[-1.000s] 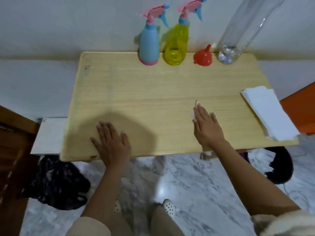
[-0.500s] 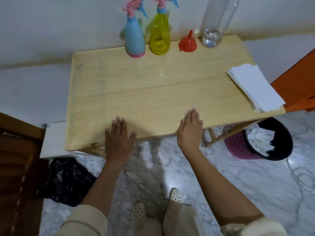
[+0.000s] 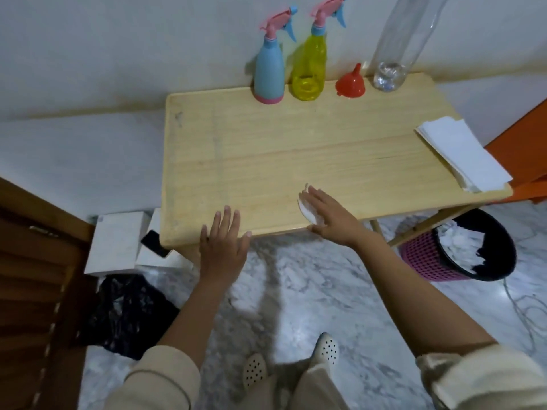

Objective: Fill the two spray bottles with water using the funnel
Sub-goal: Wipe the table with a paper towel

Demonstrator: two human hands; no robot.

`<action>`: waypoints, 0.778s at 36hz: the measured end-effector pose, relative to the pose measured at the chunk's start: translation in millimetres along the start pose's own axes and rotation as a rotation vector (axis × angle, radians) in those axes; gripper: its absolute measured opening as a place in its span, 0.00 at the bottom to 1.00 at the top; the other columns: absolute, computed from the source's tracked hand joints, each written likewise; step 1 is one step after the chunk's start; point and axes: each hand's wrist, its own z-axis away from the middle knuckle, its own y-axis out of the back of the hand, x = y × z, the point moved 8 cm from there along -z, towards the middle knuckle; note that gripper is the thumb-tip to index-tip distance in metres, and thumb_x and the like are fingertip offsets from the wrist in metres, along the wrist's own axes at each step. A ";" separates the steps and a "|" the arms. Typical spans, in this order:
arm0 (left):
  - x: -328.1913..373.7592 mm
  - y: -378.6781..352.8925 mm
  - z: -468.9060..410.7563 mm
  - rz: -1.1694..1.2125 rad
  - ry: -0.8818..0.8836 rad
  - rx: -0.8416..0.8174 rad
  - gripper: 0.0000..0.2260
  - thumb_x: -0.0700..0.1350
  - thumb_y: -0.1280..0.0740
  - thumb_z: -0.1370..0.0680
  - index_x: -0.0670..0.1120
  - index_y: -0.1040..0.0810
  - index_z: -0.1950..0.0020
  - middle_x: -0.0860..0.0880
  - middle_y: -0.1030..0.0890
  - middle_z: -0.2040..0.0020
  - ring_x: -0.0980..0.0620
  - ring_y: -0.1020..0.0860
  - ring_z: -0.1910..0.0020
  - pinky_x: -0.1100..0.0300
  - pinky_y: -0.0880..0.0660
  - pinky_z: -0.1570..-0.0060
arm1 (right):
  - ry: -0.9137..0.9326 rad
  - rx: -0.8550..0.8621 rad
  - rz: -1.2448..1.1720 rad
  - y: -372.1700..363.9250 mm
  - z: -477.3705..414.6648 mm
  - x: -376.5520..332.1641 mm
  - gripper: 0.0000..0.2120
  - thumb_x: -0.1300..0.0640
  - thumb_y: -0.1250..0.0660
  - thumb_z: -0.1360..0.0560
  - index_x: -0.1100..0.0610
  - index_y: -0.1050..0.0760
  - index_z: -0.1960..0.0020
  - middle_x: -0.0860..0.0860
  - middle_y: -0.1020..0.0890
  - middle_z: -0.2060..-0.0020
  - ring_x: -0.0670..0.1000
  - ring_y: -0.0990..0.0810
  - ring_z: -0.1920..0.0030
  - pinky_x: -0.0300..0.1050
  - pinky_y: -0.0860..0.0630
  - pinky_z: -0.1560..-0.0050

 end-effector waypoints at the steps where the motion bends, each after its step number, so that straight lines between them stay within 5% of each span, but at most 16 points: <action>1: 0.2 1.6 -0.6 0.003 -0.002 0.016 0.31 0.59 0.55 0.23 0.46 0.34 0.27 0.45 0.36 0.25 0.45 0.38 0.26 0.42 0.43 0.30 | 0.006 -0.009 0.016 -1.5 -1.9 1.2 0.36 0.51 0.34 0.24 0.50 0.50 0.23 0.50 0.51 0.23 0.53 0.53 0.23 0.53 0.47 0.26; 8: 3.3 6.5 -7.9 0.043 -0.049 0.098 0.23 0.51 0.42 0.27 0.38 0.21 0.40 0.37 0.21 0.40 0.36 0.23 0.41 0.41 0.25 0.46 | 0.032 0.112 0.023 0.0 -2.7 1.0 0.28 0.59 0.29 0.27 0.57 0.32 0.30 0.55 0.33 0.29 0.57 0.35 0.30 0.50 0.36 0.32; 14: 8.4 5.0 -7.2 0.075 -0.023 0.129 0.24 0.52 0.39 0.27 0.36 0.22 0.39 0.35 0.22 0.39 0.34 0.25 0.39 0.41 0.26 0.43 | 0.040 0.253 -0.041 -2.6 13.4 -3.9 0.21 0.63 0.31 0.27 0.59 0.27 0.34 0.57 0.27 0.36 0.59 0.29 0.38 0.42 0.36 0.41; 18: 16.3 5.8 -2.9 0.059 0.029 0.146 0.20 0.44 0.32 0.25 0.35 0.25 0.36 0.34 0.26 0.35 0.35 0.27 0.36 0.41 0.29 0.39 | 0.003 0.278 -0.140 -3.6 23.4 -4.7 0.18 0.65 0.34 0.27 0.62 0.25 0.38 0.60 0.26 0.40 0.60 0.27 0.42 0.51 0.28 0.43; 23: 41.1 2.4 3.6 0.013 0.047 0.139 0.17 0.42 0.31 0.25 0.36 0.24 0.38 0.35 0.24 0.38 0.34 0.26 0.40 0.42 0.26 0.44 | -0.049 0.252 -0.184 -0.2 42.7 6.5 0.17 0.63 0.36 0.25 0.62 0.27 0.36 0.58 0.28 0.38 0.58 0.27 0.41 0.40 0.35 0.49; 28: 108.5 -15.1 12.1 0.057 -0.093 0.111 0.11 0.40 0.31 0.25 0.37 0.21 0.45 0.39 0.20 0.46 0.39 0.22 0.48 0.49 0.23 0.51 | -0.142 0.261 -0.316 14.1 80.6 48.4 0.16 0.62 0.37 0.24 0.60 0.27 0.36 0.57 0.25 0.40 0.57 0.25 0.44 0.48 0.27 0.45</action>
